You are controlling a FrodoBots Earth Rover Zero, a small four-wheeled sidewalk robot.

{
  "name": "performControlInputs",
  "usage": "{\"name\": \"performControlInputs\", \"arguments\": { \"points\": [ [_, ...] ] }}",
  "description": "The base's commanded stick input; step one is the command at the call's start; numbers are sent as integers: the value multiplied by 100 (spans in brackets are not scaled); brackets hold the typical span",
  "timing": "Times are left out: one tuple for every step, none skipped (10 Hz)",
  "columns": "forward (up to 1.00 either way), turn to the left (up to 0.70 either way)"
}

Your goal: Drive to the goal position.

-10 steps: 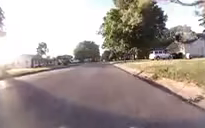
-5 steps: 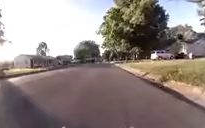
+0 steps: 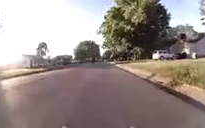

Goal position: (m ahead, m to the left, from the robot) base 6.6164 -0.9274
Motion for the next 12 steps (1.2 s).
{"name": "performControlInputs", "arguments": {
  "points": [
    [100, 0],
    [100, 0],
    [100, 0],
    [100, 0],
    [100, 1],
    [100, 1],
    [100, 0],
    [100, -2],
    [100, -8],
    [100, -14],
    [100, -28],
    [100, -35]
  ]
}}
